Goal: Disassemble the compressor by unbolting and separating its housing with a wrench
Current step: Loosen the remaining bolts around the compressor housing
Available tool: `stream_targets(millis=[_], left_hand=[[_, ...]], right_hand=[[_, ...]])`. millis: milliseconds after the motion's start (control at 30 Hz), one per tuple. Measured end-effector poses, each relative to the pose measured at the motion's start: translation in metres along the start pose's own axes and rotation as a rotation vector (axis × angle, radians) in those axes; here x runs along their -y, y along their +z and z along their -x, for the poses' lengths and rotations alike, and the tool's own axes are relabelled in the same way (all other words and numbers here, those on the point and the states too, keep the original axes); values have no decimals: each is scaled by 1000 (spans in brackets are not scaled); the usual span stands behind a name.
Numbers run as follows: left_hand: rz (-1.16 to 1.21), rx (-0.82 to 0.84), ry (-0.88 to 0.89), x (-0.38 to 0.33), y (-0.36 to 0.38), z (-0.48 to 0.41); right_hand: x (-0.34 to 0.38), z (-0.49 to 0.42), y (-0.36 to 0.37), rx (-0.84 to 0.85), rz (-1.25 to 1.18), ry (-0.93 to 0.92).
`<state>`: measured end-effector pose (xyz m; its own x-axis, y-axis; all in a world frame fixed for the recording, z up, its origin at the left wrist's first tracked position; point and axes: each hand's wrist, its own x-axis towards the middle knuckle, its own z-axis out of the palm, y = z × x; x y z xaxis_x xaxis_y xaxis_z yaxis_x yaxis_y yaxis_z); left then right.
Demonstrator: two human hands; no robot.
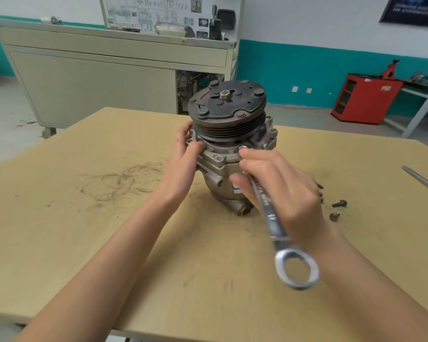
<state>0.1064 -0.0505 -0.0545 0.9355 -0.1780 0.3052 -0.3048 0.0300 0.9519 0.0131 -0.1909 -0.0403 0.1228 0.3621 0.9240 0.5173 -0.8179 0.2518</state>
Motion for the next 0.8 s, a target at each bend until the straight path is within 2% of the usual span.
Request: stream_targets(millis=[67, 167, 233, 333, 400, 467, 533, 700, 800], left_hand=[[-3, 5, -5, -1, -1, 0], [-11, 12, -4, -3, 0, 1], [3, 16, -3, -2, -1, 0], [17, 22, -1, -1, 0, -1], [21, 24, 2, 1, -1, -2], [29, 26, 14, 3, -1, -3], [31, 20, 15, 3, -1, -3], [18, 5, 12, 3, -1, -4], [8, 2, 13, 3, 0, -4]], right_hand=[[-5, 2, -1, -49, -298, 227], [-20, -8, -5, -97, -946, 829], [-30, -15, -3, -108, -1130, 1109], [-36, -20, -3, -189, -1232, 1262], [-34, -18, -6, -278, -1188, 1220], [-27, -16, -9, -304, -1013, 1078], [-18, -12, -10, -277, -787, 893], [-4, -4, -5, -109, -399, 461], [0, 0, 0, -103, -210, 256]])
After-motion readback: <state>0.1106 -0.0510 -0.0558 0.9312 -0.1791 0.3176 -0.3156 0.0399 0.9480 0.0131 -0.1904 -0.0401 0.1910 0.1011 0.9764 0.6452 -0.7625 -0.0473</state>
